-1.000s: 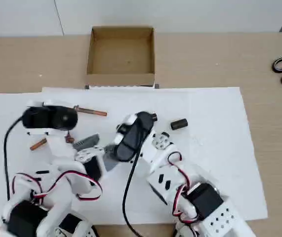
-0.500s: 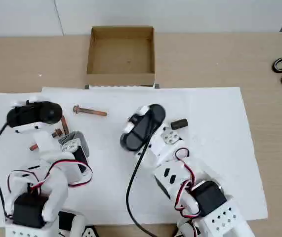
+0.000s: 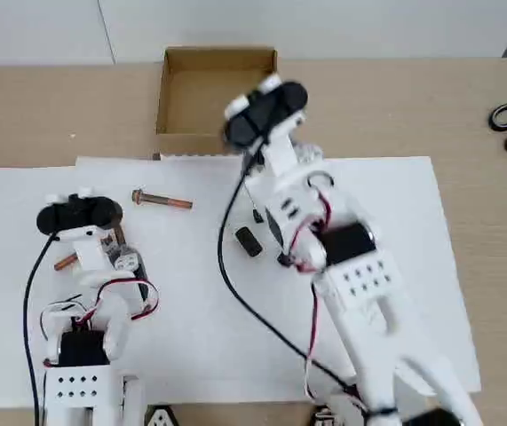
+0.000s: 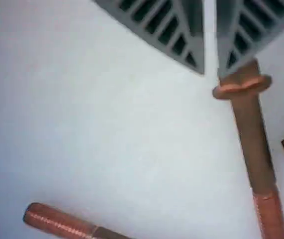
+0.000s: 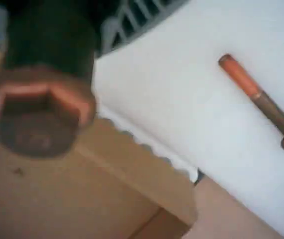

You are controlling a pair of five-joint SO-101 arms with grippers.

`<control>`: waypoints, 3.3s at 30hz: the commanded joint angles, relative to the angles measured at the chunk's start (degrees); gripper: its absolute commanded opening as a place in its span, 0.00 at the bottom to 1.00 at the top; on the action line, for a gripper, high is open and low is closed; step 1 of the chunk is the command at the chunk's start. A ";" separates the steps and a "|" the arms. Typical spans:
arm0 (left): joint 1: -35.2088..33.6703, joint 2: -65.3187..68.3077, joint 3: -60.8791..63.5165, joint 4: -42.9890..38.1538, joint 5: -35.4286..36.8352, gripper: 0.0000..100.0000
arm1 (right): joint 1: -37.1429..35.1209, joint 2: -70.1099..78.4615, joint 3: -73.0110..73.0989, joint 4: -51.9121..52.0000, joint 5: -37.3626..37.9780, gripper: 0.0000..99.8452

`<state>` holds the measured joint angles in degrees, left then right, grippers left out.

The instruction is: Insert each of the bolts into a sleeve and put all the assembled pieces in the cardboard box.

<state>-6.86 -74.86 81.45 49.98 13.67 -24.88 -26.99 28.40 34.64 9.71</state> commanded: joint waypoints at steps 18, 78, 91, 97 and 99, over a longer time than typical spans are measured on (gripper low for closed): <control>0.26 -0.53 5.14 -4.48 -0.18 0.00 | 3.65 72.48 -77.27 -1.89 29.01 0.00; 0.26 -0.53 5.14 -4.31 -0.09 0.00 | -0.75 40.57 -68.40 61.93 -21.19 0.01; 0.18 -0.53 5.14 -4.31 -0.09 0.00 | -0.75 37.32 -50.90 62.20 -36.40 0.01; 0.18 -0.53 5.14 -4.31 -0.09 0.00 | -0.57 36.53 -47.12 62.37 -37.45 0.01; 0.18 -0.53 5.14 -4.31 -0.09 0.00 | -0.57 34.68 -45.36 62.37 -37.45 0.01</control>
<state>-6.77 -74.86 86.81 46.81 13.67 -25.49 12.75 -18.02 96.62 -27.30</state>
